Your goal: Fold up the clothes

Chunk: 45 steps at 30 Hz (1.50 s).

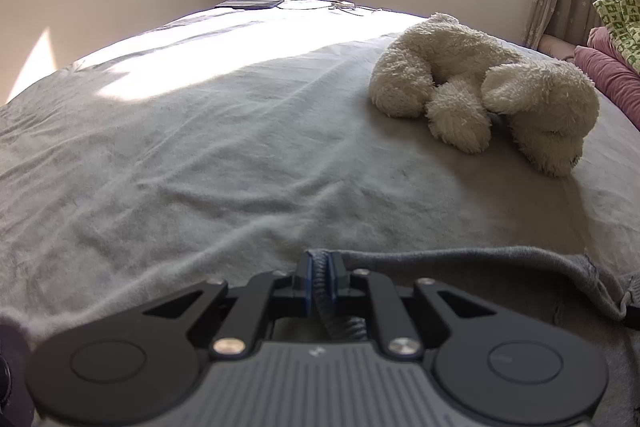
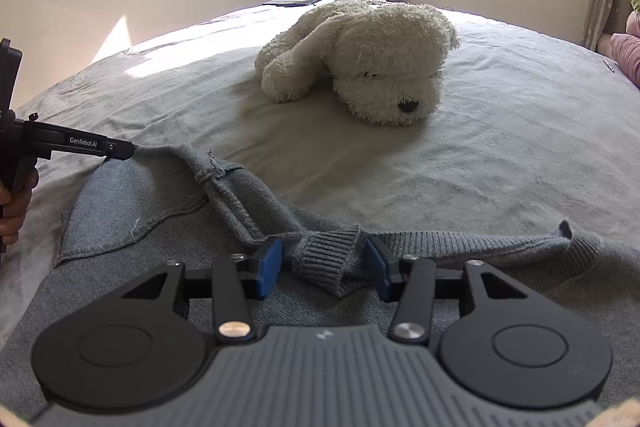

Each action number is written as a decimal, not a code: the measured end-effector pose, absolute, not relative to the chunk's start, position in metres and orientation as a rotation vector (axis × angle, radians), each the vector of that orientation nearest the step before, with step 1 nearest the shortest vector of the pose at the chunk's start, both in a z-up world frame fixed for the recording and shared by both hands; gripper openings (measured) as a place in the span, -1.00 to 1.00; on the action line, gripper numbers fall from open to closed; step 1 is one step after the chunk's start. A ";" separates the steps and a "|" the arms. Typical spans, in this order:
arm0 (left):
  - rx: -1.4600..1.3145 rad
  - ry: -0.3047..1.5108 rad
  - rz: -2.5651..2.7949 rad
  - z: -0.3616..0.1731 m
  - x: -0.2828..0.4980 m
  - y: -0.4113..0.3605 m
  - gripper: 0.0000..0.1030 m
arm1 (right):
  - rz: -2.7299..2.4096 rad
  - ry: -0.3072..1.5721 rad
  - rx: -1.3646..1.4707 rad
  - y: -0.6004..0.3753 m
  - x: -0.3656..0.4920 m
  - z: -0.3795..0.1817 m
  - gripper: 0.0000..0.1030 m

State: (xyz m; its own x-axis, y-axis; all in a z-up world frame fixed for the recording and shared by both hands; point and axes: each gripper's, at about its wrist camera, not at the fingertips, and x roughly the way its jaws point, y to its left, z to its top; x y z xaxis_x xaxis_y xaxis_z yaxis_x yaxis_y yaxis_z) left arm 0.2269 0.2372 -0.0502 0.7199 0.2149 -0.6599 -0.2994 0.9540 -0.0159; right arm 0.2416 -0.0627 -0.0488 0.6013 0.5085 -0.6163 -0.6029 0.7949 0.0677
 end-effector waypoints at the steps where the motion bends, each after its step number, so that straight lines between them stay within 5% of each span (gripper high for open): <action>1: -0.123 0.713 0.286 -0.050 0.227 0.237 -0.81 | 0.646 0.667 -0.154 -0.063 0.243 -0.048 -0.01; 17: -0.130 0.714 0.280 -0.052 0.227 0.238 -0.81 | 0.735 0.709 -0.141 -0.071 0.287 -0.050 0.08; 19: -0.136 0.714 0.278 -0.052 0.227 0.239 -0.80 | 0.744 0.717 -0.100 -0.073 0.293 -0.051 0.03; 23: -0.141 0.707 0.282 -0.052 0.227 0.239 -0.85 | 0.687 0.671 -0.010 -0.077 0.291 -0.048 -0.65; 25: -0.135 0.703 0.283 -0.051 0.227 0.237 -0.89 | 0.638 0.622 0.000 -0.076 0.288 -0.045 -0.82; 32: -0.142 0.662 0.270 -0.046 0.223 0.237 -0.91 | 0.481 0.468 -0.113 -0.050 0.297 -0.037 -0.86; 38: -0.108 0.680 0.290 -0.051 0.227 0.235 -0.91 | 0.406 0.513 -0.291 -0.023 0.317 -0.064 -0.86; 45: -0.204 0.653 0.254 -0.044 0.219 0.248 -0.92 | 0.426 0.456 -0.175 -0.050 0.309 -0.047 -0.84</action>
State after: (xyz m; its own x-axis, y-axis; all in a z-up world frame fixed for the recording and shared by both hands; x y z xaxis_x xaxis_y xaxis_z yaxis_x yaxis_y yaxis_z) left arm 0.2187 0.2479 -0.0442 0.7652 0.1681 -0.6215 -0.2956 0.9493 -0.1072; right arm 0.3087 -0.0500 -0.0474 0.8121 0.3584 -0.4605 -0.4355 0.8975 -0.0696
